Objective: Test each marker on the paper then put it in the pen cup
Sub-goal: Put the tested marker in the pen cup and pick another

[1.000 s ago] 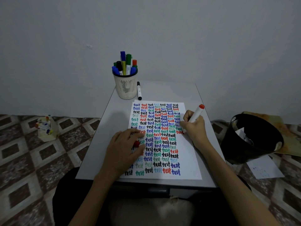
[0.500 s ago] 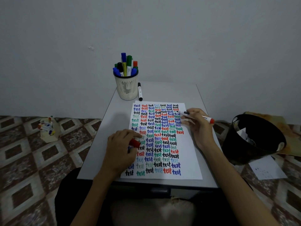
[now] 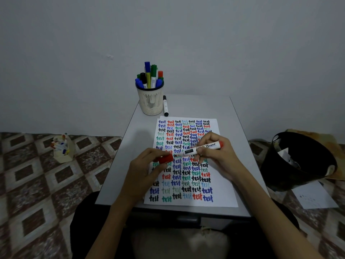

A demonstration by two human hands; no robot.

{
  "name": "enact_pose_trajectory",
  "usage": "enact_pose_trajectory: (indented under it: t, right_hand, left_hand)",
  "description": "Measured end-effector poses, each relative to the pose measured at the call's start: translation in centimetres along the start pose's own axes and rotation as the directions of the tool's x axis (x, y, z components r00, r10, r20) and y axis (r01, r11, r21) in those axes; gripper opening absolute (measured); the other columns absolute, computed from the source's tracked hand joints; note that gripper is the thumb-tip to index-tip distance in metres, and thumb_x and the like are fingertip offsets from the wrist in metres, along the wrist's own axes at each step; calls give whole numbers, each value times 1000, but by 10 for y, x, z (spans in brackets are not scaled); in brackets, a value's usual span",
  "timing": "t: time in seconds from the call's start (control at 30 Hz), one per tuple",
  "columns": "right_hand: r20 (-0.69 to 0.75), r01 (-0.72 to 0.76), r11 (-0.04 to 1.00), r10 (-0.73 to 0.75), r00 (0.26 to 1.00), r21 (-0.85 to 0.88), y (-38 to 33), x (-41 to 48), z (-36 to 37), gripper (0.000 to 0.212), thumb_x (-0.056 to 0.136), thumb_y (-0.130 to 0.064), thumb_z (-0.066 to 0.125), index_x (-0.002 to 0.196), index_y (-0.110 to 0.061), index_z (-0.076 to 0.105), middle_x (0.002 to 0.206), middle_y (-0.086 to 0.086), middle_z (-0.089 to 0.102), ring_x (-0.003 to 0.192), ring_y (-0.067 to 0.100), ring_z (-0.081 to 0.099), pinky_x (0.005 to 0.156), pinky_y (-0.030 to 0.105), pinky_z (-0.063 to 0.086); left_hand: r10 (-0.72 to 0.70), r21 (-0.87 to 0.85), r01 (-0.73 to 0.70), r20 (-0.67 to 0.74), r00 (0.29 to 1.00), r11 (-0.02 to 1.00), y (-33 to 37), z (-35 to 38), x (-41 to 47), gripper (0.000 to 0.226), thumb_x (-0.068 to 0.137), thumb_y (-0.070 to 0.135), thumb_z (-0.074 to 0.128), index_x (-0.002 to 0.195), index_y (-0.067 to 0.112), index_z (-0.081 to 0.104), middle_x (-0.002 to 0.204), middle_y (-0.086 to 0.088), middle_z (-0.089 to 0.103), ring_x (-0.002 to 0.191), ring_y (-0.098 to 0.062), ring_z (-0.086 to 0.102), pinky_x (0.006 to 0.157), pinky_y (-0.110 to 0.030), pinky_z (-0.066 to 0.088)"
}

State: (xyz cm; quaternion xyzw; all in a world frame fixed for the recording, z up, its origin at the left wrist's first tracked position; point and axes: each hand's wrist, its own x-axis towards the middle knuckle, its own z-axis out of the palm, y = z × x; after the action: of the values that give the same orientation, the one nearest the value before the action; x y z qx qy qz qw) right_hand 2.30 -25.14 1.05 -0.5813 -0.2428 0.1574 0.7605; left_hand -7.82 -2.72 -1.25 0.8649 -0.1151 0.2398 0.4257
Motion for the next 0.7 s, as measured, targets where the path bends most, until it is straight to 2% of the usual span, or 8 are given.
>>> enact_pose_trajectory:
  t: [0.2,0.3,0.37,0.47,0.6,0.7]
  right_hand:
    - [17,-15,1000,15,1000,-28,0,-1,9,13,79,15,63,84,4,58,74,25,63,61,30,65,56,32,55]
    - [29,-37,999,38,999,-19,0,-2,15,11,76,11,67,84,4,61,80,26,65,66,32,67,61,34,57]
    - [28,-71,997,71,997,24,0,-3,17,12,73,6,70,82,-1,65,89,28,68,75,38,69,68,39,60]
    - [63,-94,995,93,994,20,2,-4,21,16,70,2,76,82,-6,68,99,30,68,85,44,68,75,44,59]
    - [66,-102,987,111,992,-127,4,-4,27,21,69,-1,79,86,-8,68,96,21,70,86,43,69,74,45,58]
    - [63,-97,934,126,990,-344,2,-6,32,18,80,-3,74,97,-9,70,86,9,72,70,30,70,58,33,55]
  left_hand:
    - [36,-8,-36,5,999,999,0,0,0,31,87,31,60,114,17,64,110,3,62,105,-5,59,88,-19,49]
    - [47,-78,-50,-38,998,996,1,-2,1,22,85,17,67,106,12,69,106,2,66,101,-8,62,88,-22,51]
    - [-35,-201,21,-65,997,979,2,-4,0,23,82,12,68,105,10,69,102,1,69,99,-12,65,86,-26,53]
    - [-215,-388,180,-47,975,904,5,-5,-2,28,78,12,69,106,8,69,100,0,72,97,-17,68,84,-32,55]
    - [-326,-498,282,-2,945,820,2,-6,-3,31,72,14,71,102,9,70,97,-2,74,94,-20,70,80,-35,57]
    - [-346,-514,311,29,938,800,2,-8,-3,30,69,14,72,99,10,71,94,-3,74,90,-21,70,76,-32,58]
